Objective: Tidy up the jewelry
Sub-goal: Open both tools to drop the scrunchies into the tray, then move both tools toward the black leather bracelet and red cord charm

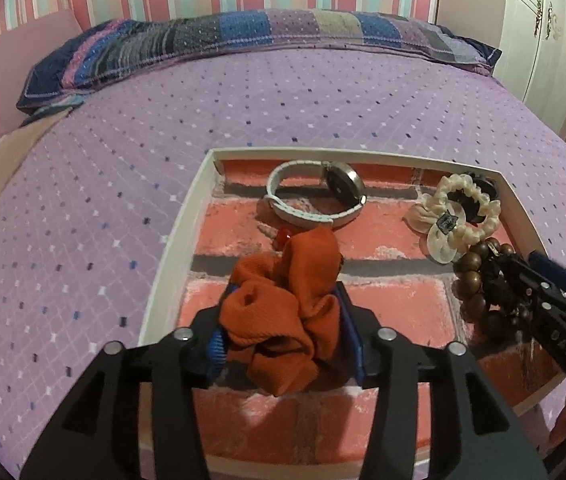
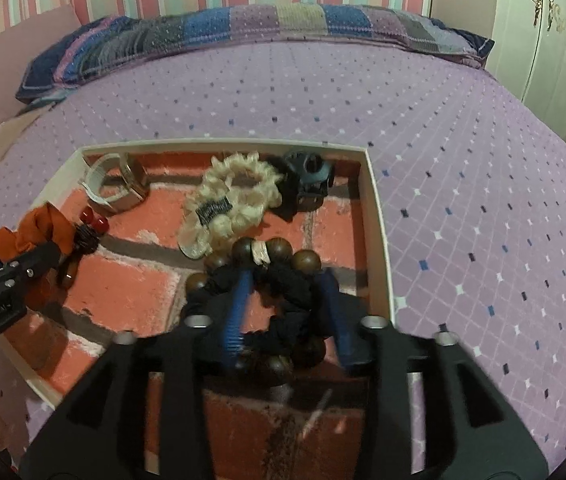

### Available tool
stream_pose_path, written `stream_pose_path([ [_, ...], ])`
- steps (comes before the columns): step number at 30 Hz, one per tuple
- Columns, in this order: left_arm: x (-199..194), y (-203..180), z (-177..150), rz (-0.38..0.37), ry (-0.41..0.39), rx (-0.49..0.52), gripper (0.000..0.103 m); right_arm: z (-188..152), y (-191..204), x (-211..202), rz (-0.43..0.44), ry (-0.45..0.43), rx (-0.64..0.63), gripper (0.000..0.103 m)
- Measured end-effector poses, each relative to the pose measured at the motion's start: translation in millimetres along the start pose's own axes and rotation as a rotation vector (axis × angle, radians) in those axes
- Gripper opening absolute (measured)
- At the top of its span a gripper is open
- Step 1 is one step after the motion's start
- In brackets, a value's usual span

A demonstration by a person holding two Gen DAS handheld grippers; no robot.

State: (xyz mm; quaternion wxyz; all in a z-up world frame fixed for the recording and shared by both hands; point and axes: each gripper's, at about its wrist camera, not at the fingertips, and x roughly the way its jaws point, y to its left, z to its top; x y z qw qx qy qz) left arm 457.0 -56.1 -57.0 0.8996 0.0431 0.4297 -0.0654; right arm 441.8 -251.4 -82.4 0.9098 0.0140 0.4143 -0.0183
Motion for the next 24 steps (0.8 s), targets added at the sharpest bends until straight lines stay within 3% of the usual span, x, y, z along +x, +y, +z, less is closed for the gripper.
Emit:
stream_pose_path([
  [5, -26, 0, 2, -0.014, -0.032, 0.007, 0.055, 7, 0, -26, 0.010, -0.053, -0.003, 0.063],
  [10, -66, 7, 1, -0.032, -0.092, 0.013, 0.070, 10, 3, -63, 0.003, -0.118, -0.015, 0.086],
  [13, -85, 15, -6, -0.029, -0.110, 0.002, 0.075, 8, 6, -84, -0.021, -0.158, -0.010, 0.096],
  [19, -114, 28, -30, -0.012, -0.124, -0.007, 0.084, -11, 15, -113, -0.042, -0.188, -0.016, 0.099],
  [24, -139, 41, -53, -0.026, -0.140, -0.037, 0.085, -33, 27, -129, -0.039, -0.188, -0.041, 0.099],
])
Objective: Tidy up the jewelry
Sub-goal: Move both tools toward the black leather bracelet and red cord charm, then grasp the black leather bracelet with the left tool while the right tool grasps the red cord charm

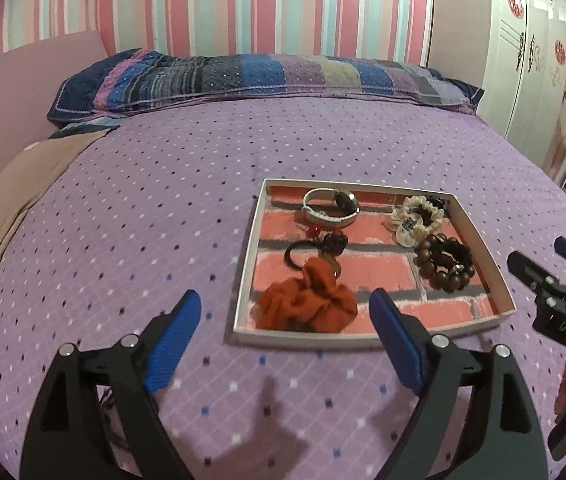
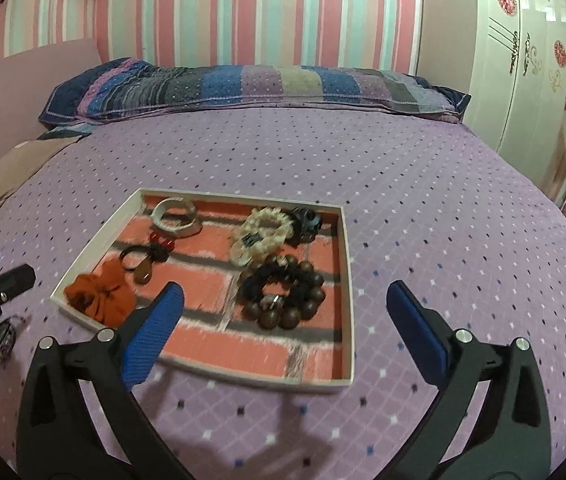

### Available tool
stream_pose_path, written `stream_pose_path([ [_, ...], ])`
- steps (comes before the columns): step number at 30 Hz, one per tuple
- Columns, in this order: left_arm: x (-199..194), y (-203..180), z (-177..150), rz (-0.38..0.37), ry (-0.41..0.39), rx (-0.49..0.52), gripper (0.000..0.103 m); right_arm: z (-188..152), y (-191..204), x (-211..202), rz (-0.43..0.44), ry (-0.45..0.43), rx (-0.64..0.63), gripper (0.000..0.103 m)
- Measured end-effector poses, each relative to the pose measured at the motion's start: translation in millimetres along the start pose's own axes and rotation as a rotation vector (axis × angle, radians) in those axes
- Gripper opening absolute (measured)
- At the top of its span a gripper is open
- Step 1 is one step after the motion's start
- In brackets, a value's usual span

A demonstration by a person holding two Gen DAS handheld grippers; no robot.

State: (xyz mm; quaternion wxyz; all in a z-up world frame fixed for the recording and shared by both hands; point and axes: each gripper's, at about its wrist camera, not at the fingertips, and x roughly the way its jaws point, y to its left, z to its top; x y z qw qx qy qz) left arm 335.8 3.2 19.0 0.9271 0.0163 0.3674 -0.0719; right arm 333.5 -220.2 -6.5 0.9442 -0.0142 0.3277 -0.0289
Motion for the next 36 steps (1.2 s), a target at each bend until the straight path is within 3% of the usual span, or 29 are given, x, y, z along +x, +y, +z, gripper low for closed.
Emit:
stream_pose_path([
  [10, -32, 34, -47, 0.055, -0.005, -0.004, 0.087, -51, 37, -34, 0.008, 0.012, -0.015, 0.099],
  [23, -29, 104, -89, 0.074, 0.025, 0.003, 0.087, -96, 106, -65, 0.026, 0.023, 0.020, 0.099],
  [36, -10, 161, -110, 0.043, 0.065, -0.048, 0.087, -130, 157, -60, 0.004, 0.060, -0.021, 0.099],
])
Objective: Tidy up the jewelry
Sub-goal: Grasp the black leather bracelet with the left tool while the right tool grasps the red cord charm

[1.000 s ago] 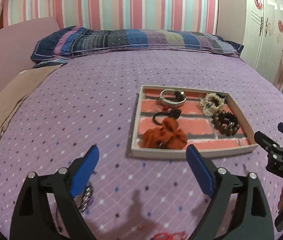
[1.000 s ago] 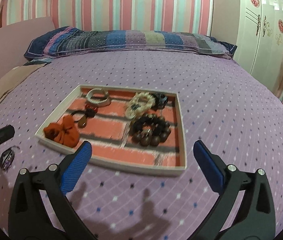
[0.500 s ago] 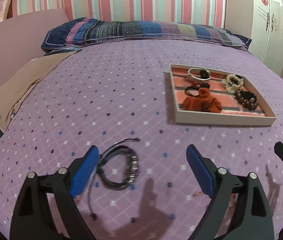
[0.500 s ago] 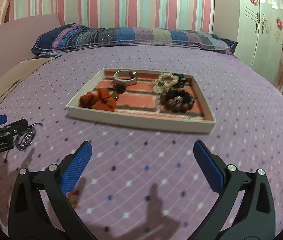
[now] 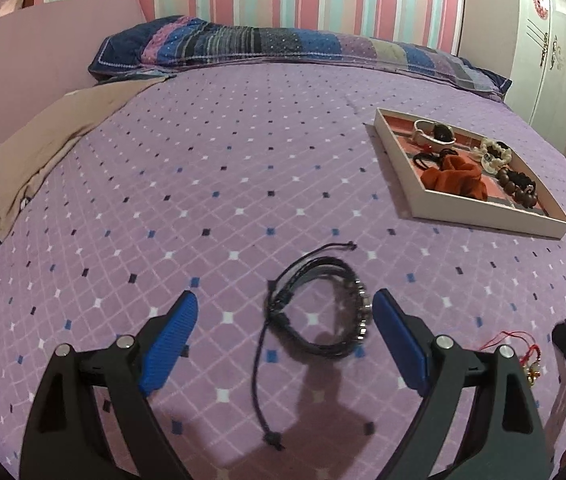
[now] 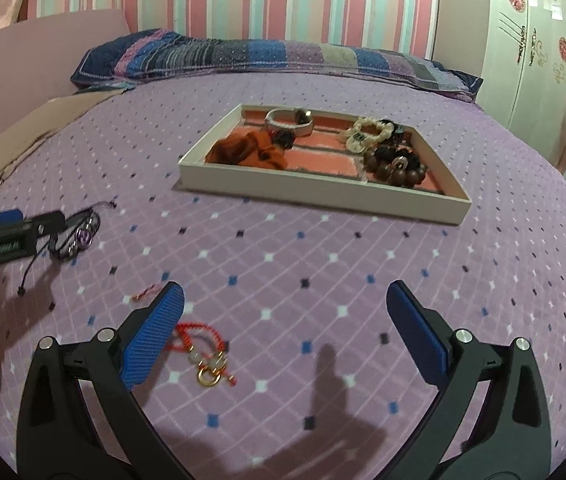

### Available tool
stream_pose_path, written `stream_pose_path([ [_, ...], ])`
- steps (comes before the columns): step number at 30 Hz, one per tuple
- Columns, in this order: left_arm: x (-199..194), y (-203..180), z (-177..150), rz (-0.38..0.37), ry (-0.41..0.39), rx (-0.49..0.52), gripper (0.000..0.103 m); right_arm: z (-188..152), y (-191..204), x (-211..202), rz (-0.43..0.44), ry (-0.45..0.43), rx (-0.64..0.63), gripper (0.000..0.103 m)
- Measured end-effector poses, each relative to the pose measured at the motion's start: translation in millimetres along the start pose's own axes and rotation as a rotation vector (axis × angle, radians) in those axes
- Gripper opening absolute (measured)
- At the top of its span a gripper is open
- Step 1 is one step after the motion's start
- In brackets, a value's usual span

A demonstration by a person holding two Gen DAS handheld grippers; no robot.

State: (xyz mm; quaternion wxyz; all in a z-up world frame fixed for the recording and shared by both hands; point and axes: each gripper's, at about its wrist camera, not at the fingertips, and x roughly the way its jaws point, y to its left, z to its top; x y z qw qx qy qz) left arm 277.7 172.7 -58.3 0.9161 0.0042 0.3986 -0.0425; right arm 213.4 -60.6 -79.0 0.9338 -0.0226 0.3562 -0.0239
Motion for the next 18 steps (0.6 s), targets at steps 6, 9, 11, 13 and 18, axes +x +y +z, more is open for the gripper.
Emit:
stream_pose_path([
  [6, 10, 3, -5, -0.011, 0.015, 0.008, 0.087, -16, 8, 4, 0.004, 0.025, -0.023, 0.098],
  [9, 14, 2, -4, -0.019, 0.022, 0.014, 0.087, -20, 9, 10, 0.003, 0.041, -0.030, 0.098],
  [11, 16, 3, -4, -0.025, 0.023, 0.016, 0.087, -21, 8, 14, 0.004, 0.048, -0.030, 0.095],
  [13, 19, 3, -4, -0.030, 0.030, 0.018, 0.085, -22, 8, 18, 0.013, 0.057, -0.029, 0.086],
  [18, 26, 5, -2, -0.077, 0.044, 0.004, 0.073, -23, 6, 26, 0.052, 0.080, -0.023, 0.065],
])
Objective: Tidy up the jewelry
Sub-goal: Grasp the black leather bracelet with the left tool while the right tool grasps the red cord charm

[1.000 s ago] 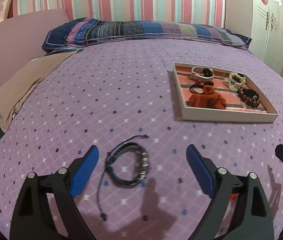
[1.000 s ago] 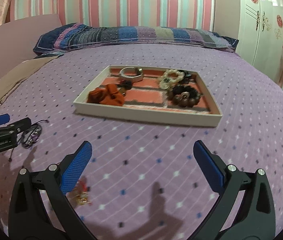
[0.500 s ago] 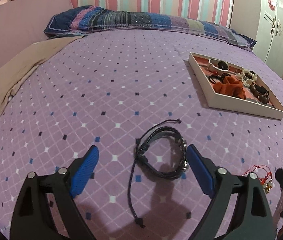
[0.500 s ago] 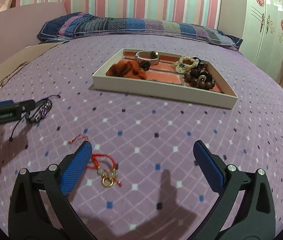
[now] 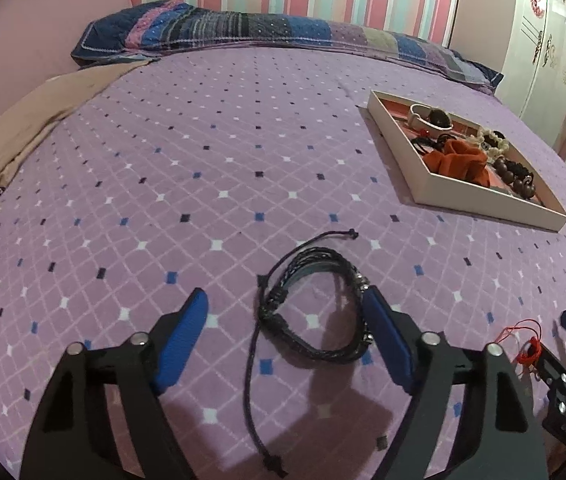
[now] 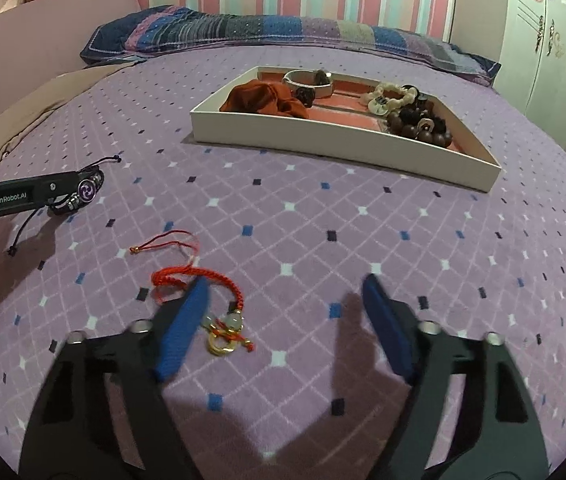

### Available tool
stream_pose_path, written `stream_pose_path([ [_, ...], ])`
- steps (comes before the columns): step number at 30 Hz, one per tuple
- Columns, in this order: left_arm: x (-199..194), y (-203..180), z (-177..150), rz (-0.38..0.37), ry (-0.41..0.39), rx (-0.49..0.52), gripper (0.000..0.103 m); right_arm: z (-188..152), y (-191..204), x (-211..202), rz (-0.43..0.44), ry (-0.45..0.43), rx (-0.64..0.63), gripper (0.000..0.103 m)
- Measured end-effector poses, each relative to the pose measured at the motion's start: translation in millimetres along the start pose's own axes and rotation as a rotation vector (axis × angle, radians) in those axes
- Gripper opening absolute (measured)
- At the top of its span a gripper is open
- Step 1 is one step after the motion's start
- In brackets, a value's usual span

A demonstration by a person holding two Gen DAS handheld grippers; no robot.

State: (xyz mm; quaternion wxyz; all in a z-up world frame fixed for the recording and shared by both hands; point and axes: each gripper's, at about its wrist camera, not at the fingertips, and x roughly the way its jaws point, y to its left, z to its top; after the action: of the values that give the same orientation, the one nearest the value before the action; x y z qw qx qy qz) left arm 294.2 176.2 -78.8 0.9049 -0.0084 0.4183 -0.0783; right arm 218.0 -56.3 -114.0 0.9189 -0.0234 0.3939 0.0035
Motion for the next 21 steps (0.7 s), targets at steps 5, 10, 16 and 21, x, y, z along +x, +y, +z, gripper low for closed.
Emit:
stream_pose_path([
  [5, -0.3, -5.7, 0.6, -0.040, 0.001, 0.017, 0.050, 1.2, 4.8, 3.1, 0.027, 0.002, -0.016, 0.049],
  [10, -0.9, -7.3, -1.1, -0.033, -0.001, 0.021, 0.042, 1.3, 9.3, 2.9, 0.047, 0.000, -0.033, 0.033],
  [16, 3.3, -8.1, -5.5, -0.008, 0.017, 0.028, 0.029, 2.2, 10.0, 2.7, 0.074, 0.002, -0.037, 0.018],
  [21, 3.2, -8.5, -5.5, 0.007, 0.021, 0.034, 0.015, 2.4, 10.8, 2.5, 0.093, 0.003, -0.039, 0.005],
])
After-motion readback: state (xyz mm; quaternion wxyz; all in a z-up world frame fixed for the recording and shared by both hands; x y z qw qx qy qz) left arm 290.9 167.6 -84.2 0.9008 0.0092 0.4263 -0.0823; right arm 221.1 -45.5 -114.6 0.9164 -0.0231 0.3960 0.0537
